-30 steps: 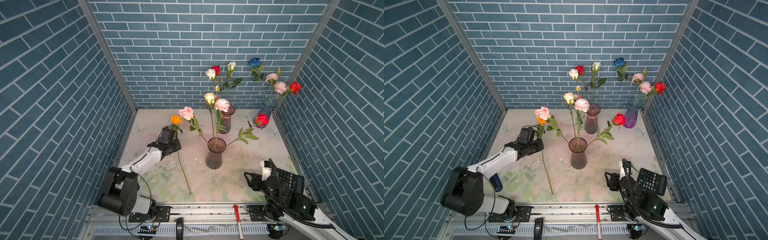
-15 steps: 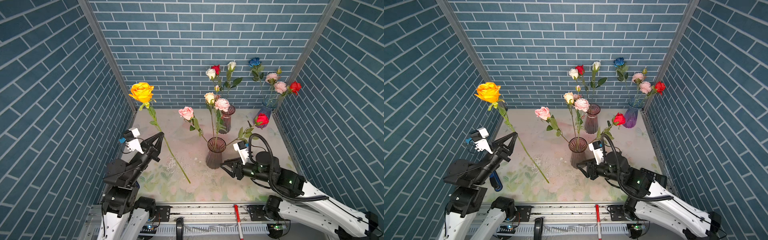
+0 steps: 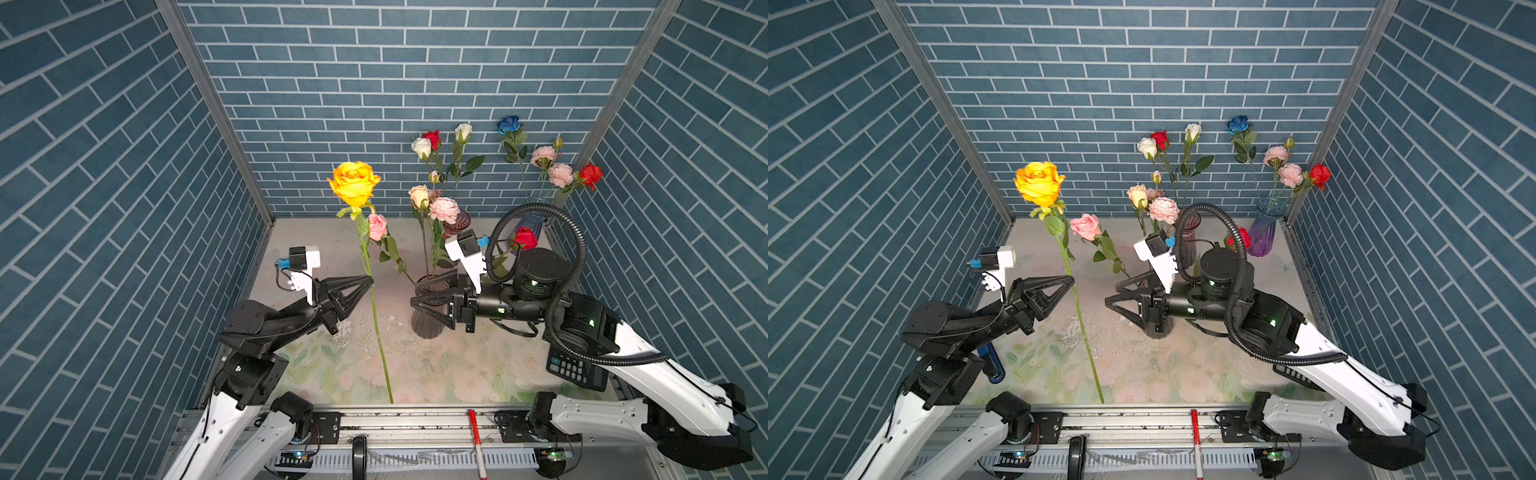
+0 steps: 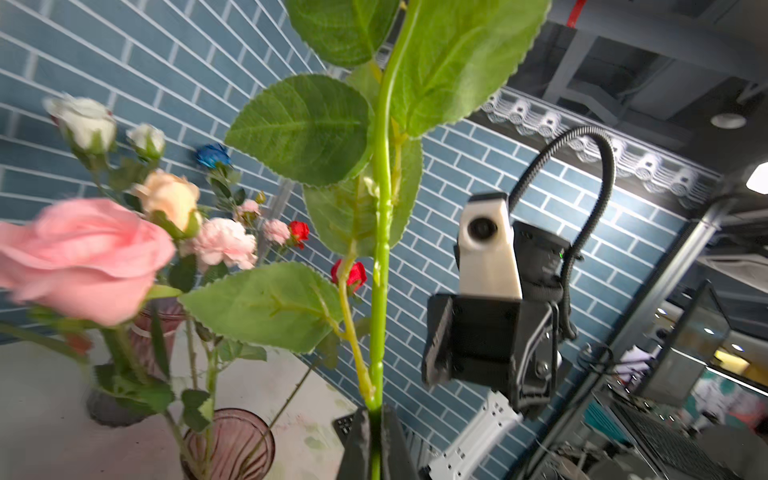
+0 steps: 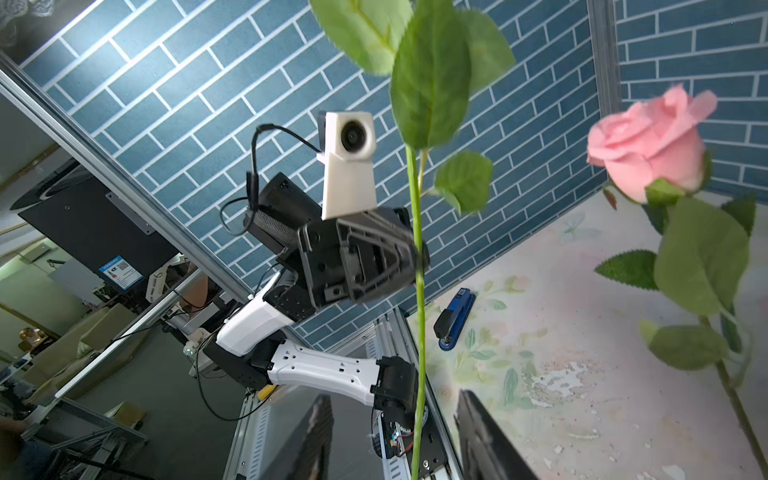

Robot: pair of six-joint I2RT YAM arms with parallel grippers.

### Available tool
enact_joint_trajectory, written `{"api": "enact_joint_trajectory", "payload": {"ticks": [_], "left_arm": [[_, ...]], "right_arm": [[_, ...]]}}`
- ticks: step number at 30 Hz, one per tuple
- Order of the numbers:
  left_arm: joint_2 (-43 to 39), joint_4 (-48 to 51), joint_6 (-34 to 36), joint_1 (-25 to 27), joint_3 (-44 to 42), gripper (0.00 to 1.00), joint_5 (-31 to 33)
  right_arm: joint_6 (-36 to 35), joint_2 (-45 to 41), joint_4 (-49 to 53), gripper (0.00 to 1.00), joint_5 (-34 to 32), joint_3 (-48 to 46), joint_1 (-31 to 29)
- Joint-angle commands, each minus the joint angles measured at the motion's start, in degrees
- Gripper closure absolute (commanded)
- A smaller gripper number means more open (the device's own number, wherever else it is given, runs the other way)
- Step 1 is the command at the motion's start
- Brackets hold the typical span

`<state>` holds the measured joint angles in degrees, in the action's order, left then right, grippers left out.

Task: Arrange the flowers into the vase
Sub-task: 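Carry the orange rose toward the vase while the right gripper approaches, then close the right gripper on the orange rose stem and open the left gripper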

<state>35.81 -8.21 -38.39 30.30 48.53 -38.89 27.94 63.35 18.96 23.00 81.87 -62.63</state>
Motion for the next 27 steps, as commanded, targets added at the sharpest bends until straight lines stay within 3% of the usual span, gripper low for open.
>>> {"api": "enact_joint_trajectory", "payload": {"ticks": [1,4,10,19,27], "left_arm": [[2.7,0.4,5.2,6.3,1.9,1.0,3.4],[5.2,0.3,7.0,10.3,3.2,1.0,5.5],[9.9,-2.0,7.2,13.2,4.4,1.0,5.1],[11.2,-1.2,7.0,13.5,6.3,1.0,8.7],[13.5,-3.0,5.0,13.6,7.3,1.0,7.8]], "right_arm": [[-3.9,2.4,3.0,0.51,-0.8,2.8,-0.2],[-3.9,2.8,3.1,0.54,-4.4,2.9,-0.2],[-3.5,1.5,2.3,0.58,-7.5,0.3,-0.3],[-2.1,-3.5,0.0,0.7,-13.2,-7.4,-0.2],[-2.1,-1.5,-2.1,0.72,-9.9,-7.0,-0.2]]}}
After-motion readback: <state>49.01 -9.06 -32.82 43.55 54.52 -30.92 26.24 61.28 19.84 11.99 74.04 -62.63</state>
